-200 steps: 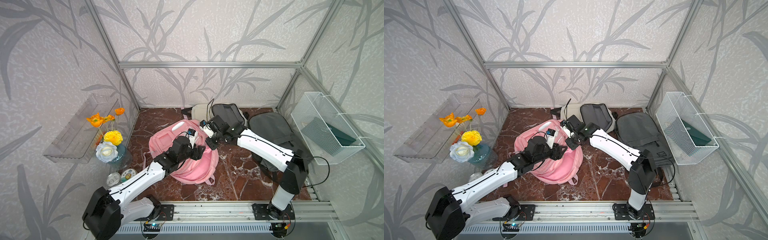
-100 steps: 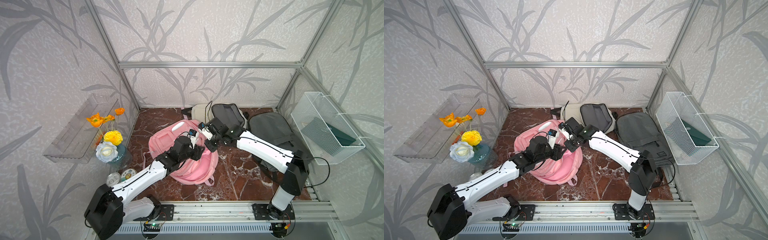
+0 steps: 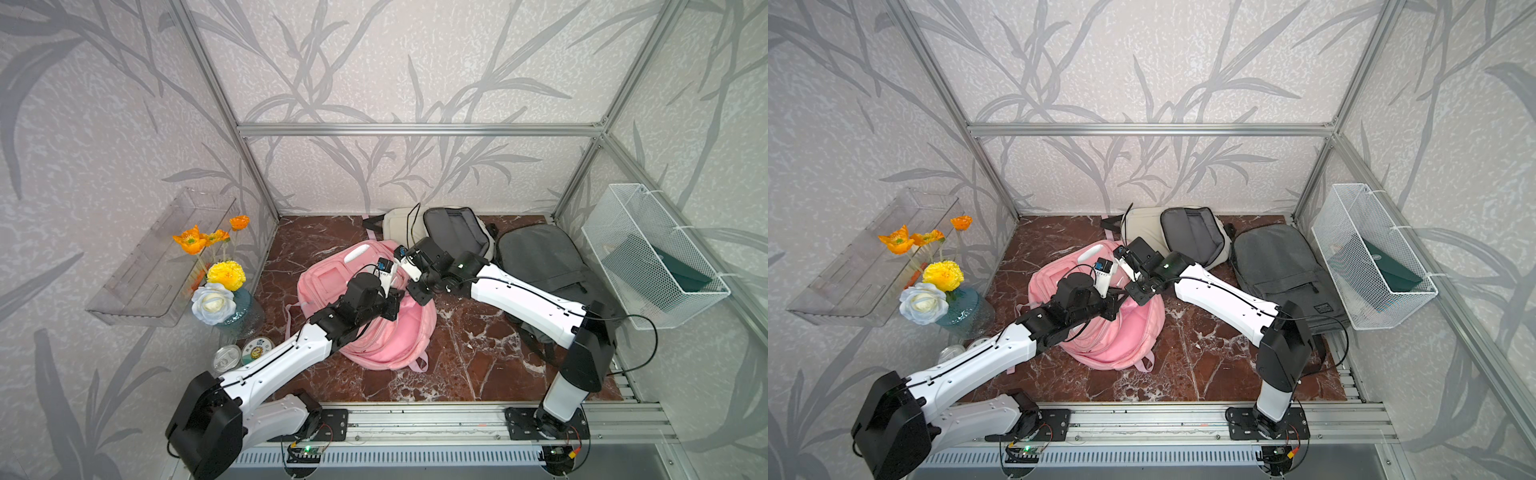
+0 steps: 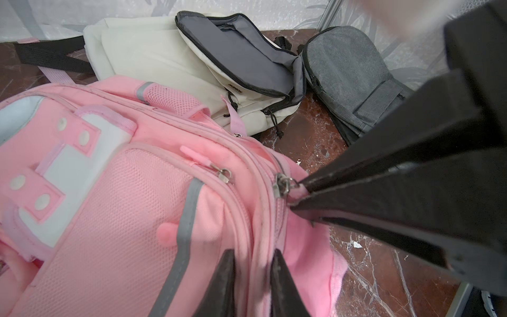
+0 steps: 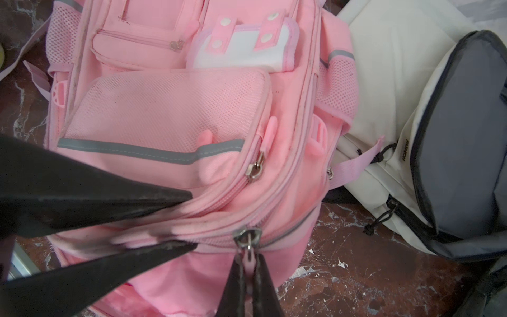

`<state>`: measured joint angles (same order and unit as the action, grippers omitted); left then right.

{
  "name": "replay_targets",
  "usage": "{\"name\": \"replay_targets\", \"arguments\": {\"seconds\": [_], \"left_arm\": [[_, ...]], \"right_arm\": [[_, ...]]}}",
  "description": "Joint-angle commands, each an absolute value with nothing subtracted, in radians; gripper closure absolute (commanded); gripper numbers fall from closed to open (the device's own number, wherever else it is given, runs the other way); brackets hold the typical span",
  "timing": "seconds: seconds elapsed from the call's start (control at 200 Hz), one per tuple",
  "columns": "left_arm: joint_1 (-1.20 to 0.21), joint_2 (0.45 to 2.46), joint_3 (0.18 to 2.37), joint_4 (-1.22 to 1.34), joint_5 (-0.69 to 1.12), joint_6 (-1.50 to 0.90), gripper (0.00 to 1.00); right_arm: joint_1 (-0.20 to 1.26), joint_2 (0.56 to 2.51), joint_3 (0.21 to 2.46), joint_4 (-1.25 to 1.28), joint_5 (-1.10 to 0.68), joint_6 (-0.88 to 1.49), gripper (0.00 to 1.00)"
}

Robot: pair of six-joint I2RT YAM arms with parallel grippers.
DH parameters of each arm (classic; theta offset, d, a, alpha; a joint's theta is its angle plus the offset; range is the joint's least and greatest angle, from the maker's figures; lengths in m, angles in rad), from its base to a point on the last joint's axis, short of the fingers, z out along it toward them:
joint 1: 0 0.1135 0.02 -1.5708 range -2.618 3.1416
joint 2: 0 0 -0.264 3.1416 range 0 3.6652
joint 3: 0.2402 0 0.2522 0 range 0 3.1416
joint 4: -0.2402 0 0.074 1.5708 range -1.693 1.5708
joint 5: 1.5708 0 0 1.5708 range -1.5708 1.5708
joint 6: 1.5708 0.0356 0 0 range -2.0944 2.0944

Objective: Zip up the backpack
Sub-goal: Zip the zipper on the backpack.

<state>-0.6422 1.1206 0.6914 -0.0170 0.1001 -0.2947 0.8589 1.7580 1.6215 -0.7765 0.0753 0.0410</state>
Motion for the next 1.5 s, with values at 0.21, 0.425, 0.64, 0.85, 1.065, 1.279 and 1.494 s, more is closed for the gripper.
{"name": "replay_targets", "arguments": {"seconds": [0.21,0.425,0.64,0.85,1.065,1.279,1.494], "left_arm": [[-0.639,0.948,0.508,-0.064,0.061,-0.327,0.99],[-0.644,0.886,0.448,-0.04,0.108,-0.316,1.0],[-0.656,0.877,0.413,0.026,0.191,-0.304,1.0],[-0.694,0.906,0.42,0.045,0.241,-0.289,1.0],[-0.74,0.948,0.448,0.06,0.276,-0.269,1.0],[-0.767,0.997,0.473,0.062,0.289,-0.255,1.0],[-0.772,0.982,0.481,0.05,0.226,-0.258,1.0]], "right_arm": [[0.698,1.909,1.869,-0.941,0.043,0.057,1.0],[0.661,2.03,1.992,-1.058,0.073,0.05,1.0],[0.652,2.133,2.071,-0.999,0.107,0.033,1.0],[0.651,2.265,2.226,-0.925,0.075,0.048,1.0],[0.65,2.426,2.426,-0.909,0.093,0.073,1.0],[0.65,2.56,2.619,-0.906,0.161,0.103,1.0],[0.64,2.561,2.652,-0.902,0.152,0.128,1.0]]}}
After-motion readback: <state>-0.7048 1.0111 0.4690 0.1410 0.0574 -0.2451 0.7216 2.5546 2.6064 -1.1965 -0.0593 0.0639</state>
